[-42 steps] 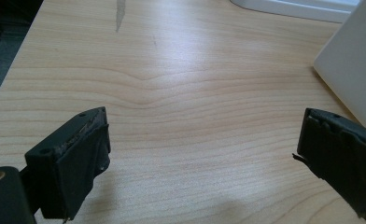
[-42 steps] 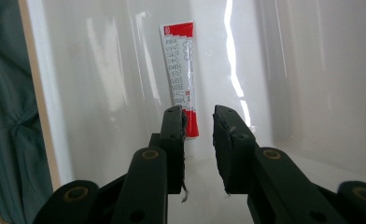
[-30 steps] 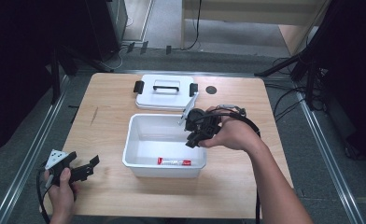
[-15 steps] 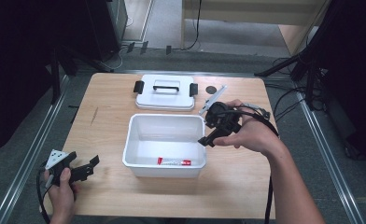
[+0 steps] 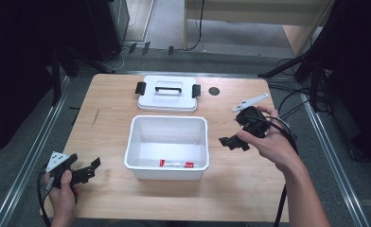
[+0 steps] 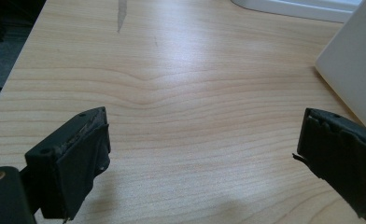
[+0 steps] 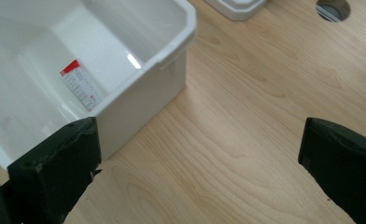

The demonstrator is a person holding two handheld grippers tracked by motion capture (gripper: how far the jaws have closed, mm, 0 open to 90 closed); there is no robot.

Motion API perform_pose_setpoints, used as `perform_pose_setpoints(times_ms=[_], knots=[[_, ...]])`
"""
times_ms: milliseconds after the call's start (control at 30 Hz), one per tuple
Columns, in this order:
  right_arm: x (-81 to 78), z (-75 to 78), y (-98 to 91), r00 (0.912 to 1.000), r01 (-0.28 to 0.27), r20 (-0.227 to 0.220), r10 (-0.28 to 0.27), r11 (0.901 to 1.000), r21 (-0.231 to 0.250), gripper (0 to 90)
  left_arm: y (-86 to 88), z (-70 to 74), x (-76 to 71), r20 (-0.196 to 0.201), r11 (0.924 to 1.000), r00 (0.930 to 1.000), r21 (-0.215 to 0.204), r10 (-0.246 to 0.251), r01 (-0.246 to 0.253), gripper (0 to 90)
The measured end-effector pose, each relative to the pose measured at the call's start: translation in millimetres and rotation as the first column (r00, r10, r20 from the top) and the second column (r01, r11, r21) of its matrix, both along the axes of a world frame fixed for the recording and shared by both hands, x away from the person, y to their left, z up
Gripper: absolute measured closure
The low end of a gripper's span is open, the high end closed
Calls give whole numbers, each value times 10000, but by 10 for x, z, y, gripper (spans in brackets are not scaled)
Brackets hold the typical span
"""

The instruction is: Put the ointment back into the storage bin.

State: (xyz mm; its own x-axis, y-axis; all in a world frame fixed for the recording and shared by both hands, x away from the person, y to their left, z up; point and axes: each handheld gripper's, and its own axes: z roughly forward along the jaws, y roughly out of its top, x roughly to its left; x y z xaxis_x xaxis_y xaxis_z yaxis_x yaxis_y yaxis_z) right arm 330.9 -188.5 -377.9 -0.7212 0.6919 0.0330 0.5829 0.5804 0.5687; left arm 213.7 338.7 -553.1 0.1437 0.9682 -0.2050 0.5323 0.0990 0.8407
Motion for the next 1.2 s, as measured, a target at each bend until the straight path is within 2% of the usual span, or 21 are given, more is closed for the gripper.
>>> perform_pose_setpoints(times_ms=[167,267,333,600,733,900,1067,1100,1200], knots=[[-48,-122,-242,9952,826,492,-843,9960,348,0,-2,1,-1,-23,10000,10000,14,9,-9,31],[-80,-237,-410,9861,1453,724,-1497,9874,629,0,-5,1,-2,-16,10000,10000,26,18,-18,31],[-101,-315,-487,9831,1625,716,-1683,9834,806,0,-7,1,-1,-16,10000,10000,34,31,-30,31],[-235,-749,-784,9668,2428,578,-2490,9652,969,0,-8,1,-3,8,10000,10000,41,33,-33,31],[-320,-991,-955,9493,2965,746,-3054,9486,1110,0,-10,2,-3,1,10000,10000,68,34,-34,31],[-457,-1189,-1134,9291,3368,1066,-3542,9292,1519,0,-11,2,-2,-14,10000,10000,77,47,-47,31],[-607,-1380,-1261,9197,3430,1399,-3669,9241,1684,0,-13,3,-2,-24,9999,10000,123,47,-46,31],[-635,-1411,-1289,9153,3483,1492,-3742,9211,1737,0,-12,3,-2,-23,9999,10000,120,52,-51,31],[-723,-1484,-1376,8965,3786,1636,-4117,9038,1996,0,-13,3,-2,-40,9999,10000,128,58,-57,31]])
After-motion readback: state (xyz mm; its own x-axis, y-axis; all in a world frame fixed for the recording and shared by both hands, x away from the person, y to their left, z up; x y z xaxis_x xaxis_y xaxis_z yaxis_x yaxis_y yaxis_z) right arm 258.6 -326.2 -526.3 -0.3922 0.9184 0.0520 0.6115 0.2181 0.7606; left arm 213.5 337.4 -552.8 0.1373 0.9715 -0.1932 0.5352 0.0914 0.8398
